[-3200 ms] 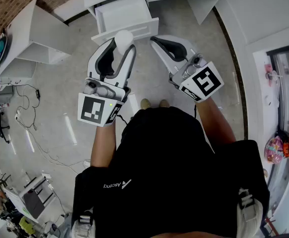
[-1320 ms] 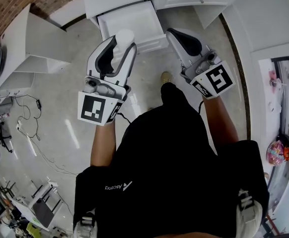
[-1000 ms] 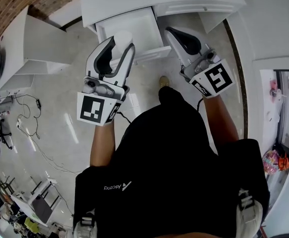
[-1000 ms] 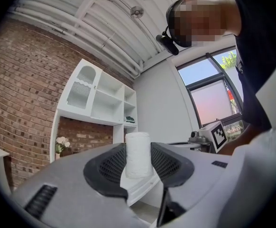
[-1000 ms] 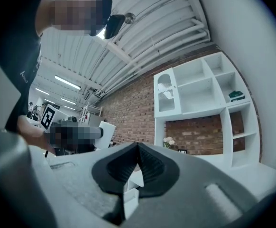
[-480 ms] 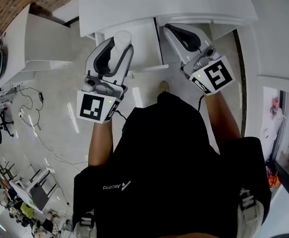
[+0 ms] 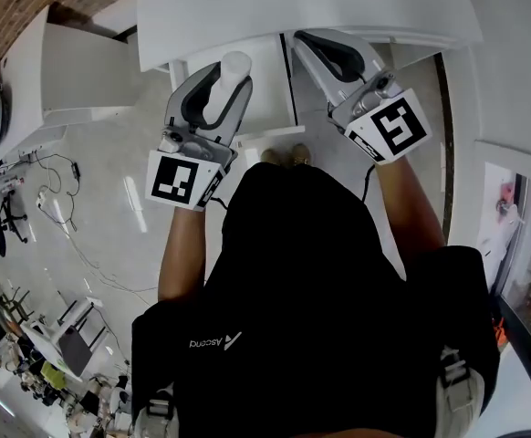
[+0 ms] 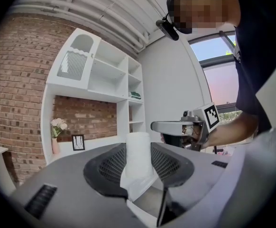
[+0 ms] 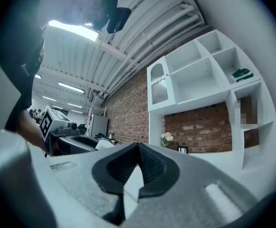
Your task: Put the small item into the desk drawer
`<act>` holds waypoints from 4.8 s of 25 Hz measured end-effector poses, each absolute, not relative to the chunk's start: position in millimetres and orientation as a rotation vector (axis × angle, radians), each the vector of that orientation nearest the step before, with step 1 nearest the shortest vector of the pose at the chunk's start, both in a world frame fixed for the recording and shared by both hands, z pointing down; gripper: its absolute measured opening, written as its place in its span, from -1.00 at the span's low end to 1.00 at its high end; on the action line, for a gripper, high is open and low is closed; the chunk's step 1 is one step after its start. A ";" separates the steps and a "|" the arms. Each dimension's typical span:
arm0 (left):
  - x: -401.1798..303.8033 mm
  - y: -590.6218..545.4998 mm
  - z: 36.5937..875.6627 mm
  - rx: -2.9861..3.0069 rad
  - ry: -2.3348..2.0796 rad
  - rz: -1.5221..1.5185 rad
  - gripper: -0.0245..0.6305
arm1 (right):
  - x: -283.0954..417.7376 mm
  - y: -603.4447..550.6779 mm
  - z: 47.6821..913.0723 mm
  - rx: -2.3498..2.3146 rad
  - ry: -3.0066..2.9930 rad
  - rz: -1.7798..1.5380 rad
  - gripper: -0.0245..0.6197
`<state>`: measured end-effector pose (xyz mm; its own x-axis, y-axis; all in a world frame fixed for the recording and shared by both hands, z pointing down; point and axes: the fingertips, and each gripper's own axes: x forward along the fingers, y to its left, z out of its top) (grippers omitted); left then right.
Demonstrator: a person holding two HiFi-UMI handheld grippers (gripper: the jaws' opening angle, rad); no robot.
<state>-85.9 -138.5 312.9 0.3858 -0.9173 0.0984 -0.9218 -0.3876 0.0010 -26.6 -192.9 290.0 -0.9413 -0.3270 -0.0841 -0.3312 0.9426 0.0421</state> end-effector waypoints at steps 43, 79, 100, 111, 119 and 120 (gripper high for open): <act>-129.3 -259.6 660.6 2.090 -1.236 1.024 -0.44 | -38.5 -255.5 358.2 -0.776 3.172 -0.017 -0.92; -119.5 -292.1 773.6 1.981 -1.144 1.143 -0.40 | 19.2 -260.3 418.9 -1.017 3.228 -0.237 -0.92; -116.5 -270.9 700.1 2.094 -1.230 1.024 -0.30 | 8.6 -239.8 407.0 -0.928 3.199 -0.214 -0.92; -77.1 -239.2 559.8 2.352 -1.291 0.615 -0.48 | -11.5 -221.0 377.0 -0.828 3.110 -0.098 -0.92; -61.6 -208.9 434.5 2.535 -1.395 0.247 -0.74 | -16.2 -200.9 346.9 -0.813 3.083 -0.041 -0.92; -61.6 -205.2 421.1 2.550 -1.408 0.215 -0.77 | -16.7 -198.4 342.7 -0.811 3.077 -0.035 -0.92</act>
<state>-61.6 -205.2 421.1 0.5304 -0.8153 0.2323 -0.8475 -0.5169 0.1210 -16.7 -198.4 342.7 -0.8693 -0.4922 0.0454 -0.4931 0.8699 -0.0110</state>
